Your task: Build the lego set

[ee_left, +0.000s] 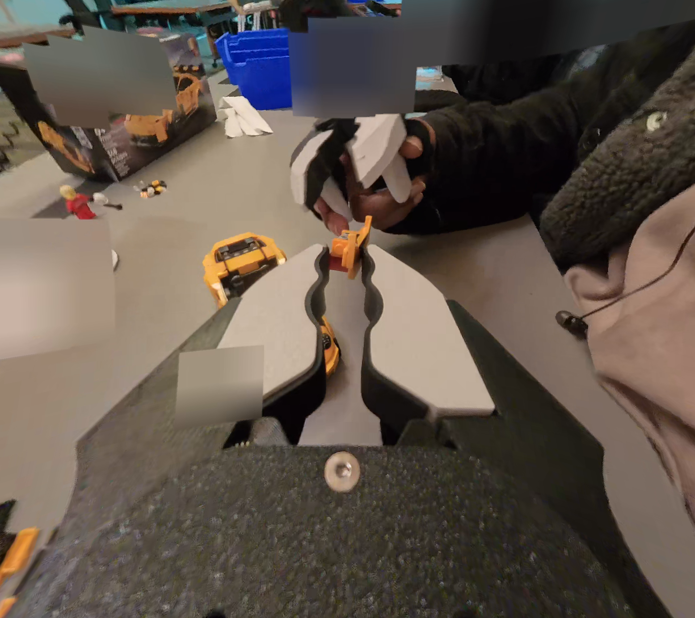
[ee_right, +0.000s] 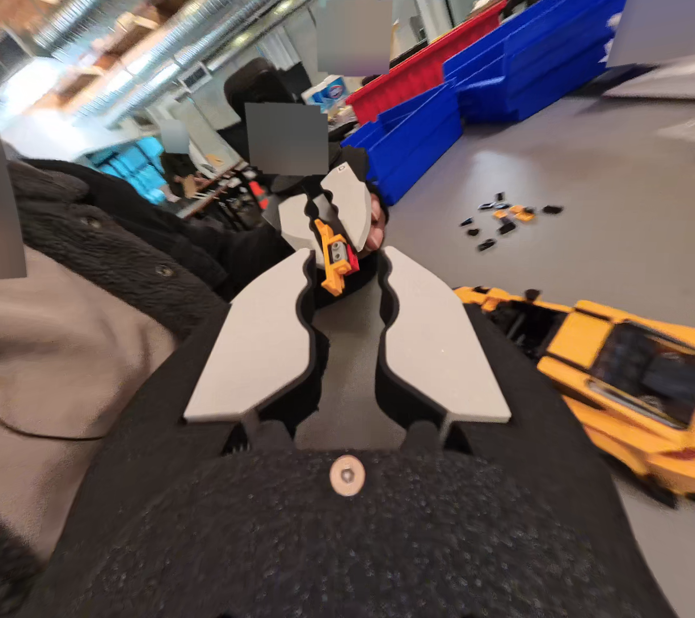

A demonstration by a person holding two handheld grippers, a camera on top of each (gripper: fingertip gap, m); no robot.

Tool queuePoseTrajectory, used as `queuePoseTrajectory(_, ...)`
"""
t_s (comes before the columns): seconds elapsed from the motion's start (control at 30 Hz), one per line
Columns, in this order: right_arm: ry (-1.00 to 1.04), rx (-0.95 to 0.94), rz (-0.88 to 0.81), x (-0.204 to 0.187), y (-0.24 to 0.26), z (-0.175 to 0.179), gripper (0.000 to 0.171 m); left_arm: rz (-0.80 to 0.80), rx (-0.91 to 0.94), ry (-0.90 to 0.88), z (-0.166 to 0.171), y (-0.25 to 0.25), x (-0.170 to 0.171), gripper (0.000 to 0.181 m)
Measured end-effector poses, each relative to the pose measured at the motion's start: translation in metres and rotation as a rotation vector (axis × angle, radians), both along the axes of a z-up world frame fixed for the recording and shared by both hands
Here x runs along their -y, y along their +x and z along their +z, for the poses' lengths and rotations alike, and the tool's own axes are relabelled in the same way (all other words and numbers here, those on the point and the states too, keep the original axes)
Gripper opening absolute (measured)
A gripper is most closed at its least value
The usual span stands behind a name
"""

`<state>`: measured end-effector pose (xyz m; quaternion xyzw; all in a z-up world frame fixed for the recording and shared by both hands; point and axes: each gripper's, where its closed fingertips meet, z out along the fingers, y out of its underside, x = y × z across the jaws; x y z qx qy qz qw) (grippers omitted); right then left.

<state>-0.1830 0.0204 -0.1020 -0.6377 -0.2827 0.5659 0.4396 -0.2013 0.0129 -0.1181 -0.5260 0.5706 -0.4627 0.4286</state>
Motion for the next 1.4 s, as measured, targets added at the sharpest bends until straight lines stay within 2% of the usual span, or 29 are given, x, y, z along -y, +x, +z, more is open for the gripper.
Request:
queuePoseTrajectory(0.2, 0.386, 0.273, -0.201, -0.009, 0.008, -0.005, 0.031, -0.014, -0.004, -0.433, -0.003, -0.001, -0.01, 0.016)
queuePoseTrajectory(0.33, 0.638, 0.496, -0.271, -0.01, 0.006, -0.015, 0.031, 0.002, -0.013, -0.663, -0.01, -0.001, -0.019, 0.016)
queuePoseTrajectory(0.53, 0.745, 0.714, -0.322, -0.019, 0.008, -0.033, 0.031, 0.025, -0.068, -0.941, -0.024, 0.004, -0.031, 0.015)
queuePoseTrajectory(0.67, 0.811, 0.83, -0.306, -0.018, 0.001, -0.041, 0.031, 0.019, -0.15, -1.009, -0.035, 0.01, -0.029, 0.016)
queuePoseTrajectory(0.8, 0.789, 0.994, -0.302, -0.025, -0.003, -0.055, 0.029, 0.025, -0.237, -0.981, -0.043, 0.018, -0.029, 0.016)
queuePoseTrajectory(0.93, 0.728, 1.063, -0.341, -0.035, -0.002, -0.06, 0.016, 0.045, -0.266, -0.941, -0.043, 0.024, -0.038, 0.016)
queuePoseTrajectory(1.03, 0.636, 1.031, -0.37, -0.04, 0.001, -0.059, 0.016, 0.04, -0.249, -0.924, -0.039, 0.025, -0.042, 0.015)
queuePoseTrajectory(1.13, 0.456, 0.922, -0.37, -0.043, 0.001, -0.057, 0.016, 0.002, -0.217, -0.898, -0.032, 0.019, -0.043, 0.033)
queuePoseTrajectory(1.23, 0.256, 0.835, -0.348, -0.045, 0.004, -0.061, 0.016, 0.042, -0.232, -0.714, -0.034, 0.001, -0.057, 0.037)
queuePoseTrajectory(1.33, 0.088, 0.804, -0.312, -0.043, 0.004, -0.069, 0.016, 0.127, -0.398, -0.429, -0.067, -0.021, -0.074, 0.049)
queuePoseTrajectory(1.4, 0.031, 0.812, -0.298, -0.042, 0.001, -0.073, 0.016, 0.11, -0.477, -0.342, -0.084, -0.026, -0.07, 0.056)
